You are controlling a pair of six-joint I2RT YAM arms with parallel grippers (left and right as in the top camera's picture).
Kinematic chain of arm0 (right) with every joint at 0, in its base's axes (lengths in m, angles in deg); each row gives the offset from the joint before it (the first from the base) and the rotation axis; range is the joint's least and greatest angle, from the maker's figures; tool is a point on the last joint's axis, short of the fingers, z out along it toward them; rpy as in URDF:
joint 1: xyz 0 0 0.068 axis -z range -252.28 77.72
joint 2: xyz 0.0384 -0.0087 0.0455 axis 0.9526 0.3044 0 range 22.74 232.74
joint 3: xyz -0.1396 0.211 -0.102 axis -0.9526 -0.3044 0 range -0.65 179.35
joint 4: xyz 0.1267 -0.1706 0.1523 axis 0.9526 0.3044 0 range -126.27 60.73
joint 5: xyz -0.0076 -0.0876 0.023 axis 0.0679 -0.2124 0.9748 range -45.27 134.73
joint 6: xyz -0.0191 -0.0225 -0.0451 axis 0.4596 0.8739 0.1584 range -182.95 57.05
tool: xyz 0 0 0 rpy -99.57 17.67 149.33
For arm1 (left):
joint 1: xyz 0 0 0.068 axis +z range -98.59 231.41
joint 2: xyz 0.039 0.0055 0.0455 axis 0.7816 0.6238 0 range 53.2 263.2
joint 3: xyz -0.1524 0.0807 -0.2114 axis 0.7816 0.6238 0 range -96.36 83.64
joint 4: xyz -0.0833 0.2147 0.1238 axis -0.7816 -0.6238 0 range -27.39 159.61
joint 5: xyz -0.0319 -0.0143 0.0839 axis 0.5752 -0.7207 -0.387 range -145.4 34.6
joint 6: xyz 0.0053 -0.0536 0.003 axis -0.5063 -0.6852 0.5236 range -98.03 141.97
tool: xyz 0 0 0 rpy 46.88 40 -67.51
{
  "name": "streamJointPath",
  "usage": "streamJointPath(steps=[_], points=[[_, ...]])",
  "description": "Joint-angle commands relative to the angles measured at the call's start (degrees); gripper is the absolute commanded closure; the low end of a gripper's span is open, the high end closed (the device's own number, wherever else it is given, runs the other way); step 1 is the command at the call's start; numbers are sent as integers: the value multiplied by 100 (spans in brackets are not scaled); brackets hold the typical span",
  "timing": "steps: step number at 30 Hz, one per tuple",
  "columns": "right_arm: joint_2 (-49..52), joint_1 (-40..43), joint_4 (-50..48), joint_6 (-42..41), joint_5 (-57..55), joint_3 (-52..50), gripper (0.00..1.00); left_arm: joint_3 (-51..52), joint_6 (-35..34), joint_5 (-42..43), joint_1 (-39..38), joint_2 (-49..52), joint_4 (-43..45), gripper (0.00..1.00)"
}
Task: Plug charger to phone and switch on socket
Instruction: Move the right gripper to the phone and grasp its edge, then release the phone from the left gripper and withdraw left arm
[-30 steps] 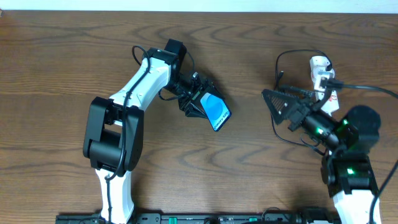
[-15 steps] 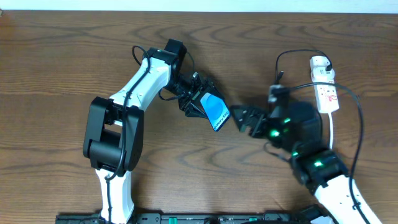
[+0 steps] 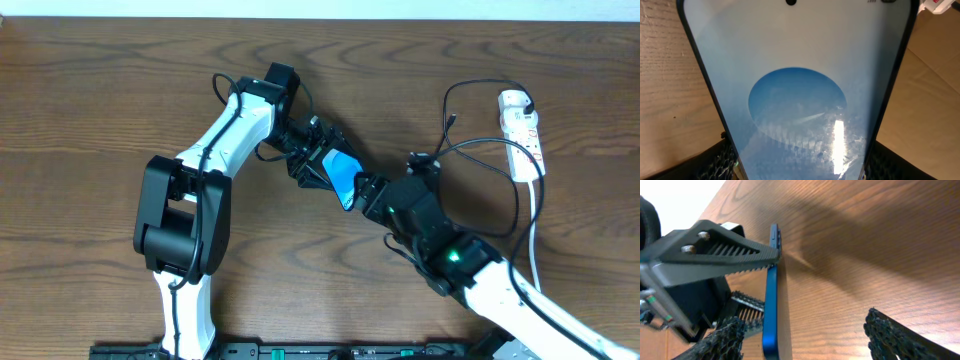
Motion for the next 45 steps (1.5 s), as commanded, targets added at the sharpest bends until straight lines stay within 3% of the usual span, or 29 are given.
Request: streamJointPath(steps=[1,17,26,45], points=[[293,-39,-348,-299,258,22,27,-4,11,243,-2,-146,-15,29],[734,-184,-955,-219,391,22,59,-4,11,243,-2,-146,-15,29],[870,-190,-1113,9,365,22,64,-4,9,243,-2,-146,-15,29],[1064,-190,-1287,284,398,22,92,-4,11,243,-2,-146,-17,29]])
